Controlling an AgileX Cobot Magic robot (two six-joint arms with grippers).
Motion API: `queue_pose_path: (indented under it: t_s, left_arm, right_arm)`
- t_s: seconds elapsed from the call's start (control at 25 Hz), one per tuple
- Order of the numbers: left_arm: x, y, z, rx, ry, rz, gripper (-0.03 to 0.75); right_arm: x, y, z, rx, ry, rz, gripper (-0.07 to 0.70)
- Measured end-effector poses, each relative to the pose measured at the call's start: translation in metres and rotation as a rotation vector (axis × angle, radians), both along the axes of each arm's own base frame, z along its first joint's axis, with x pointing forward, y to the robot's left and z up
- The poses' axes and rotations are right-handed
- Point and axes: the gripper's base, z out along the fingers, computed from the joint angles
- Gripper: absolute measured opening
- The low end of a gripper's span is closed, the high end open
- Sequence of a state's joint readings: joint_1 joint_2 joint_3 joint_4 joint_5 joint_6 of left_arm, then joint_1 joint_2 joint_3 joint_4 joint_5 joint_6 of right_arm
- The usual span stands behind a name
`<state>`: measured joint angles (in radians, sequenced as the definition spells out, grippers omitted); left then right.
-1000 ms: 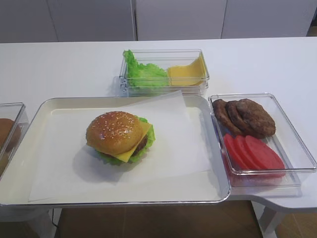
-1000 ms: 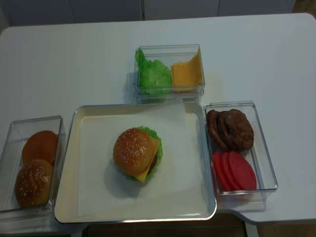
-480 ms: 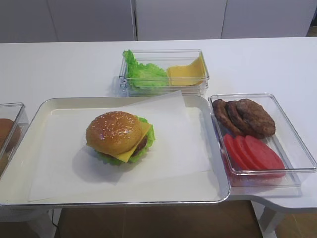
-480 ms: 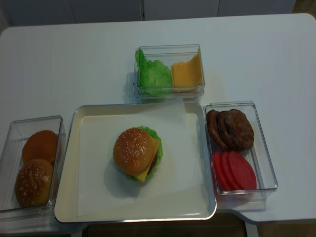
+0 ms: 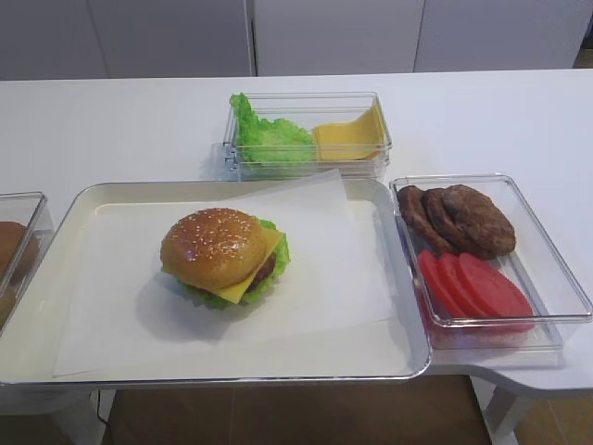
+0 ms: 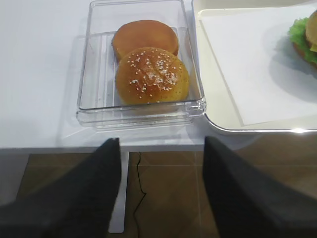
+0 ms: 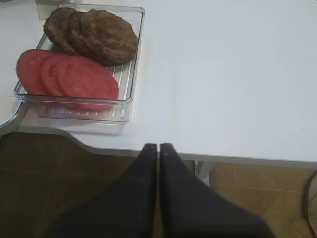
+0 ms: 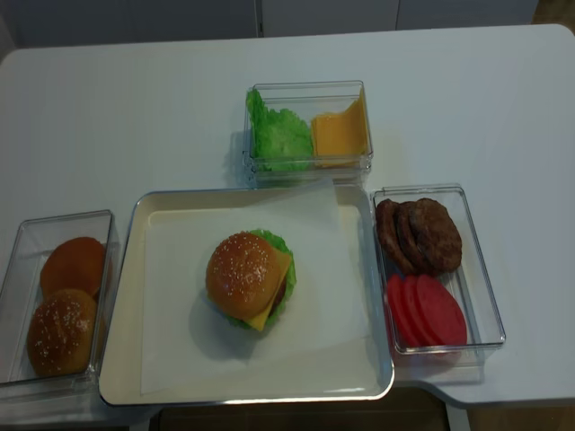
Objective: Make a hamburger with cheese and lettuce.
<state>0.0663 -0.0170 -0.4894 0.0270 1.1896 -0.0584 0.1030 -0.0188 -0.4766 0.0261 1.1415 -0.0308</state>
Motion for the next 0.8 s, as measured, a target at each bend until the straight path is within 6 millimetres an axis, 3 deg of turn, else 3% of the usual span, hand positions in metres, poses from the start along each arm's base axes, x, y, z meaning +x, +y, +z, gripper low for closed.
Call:
queue_pose_path:
  t_s: [0.8]
  left_arm:
    - [0.0000, 0.0000, 0.0000, 0.001, 0.000, 0.000, 0.393]
  right_arm:
    - [0.0000, 0.0000, 0.0000, 0.000, 0.000, 0.000, 0.007]
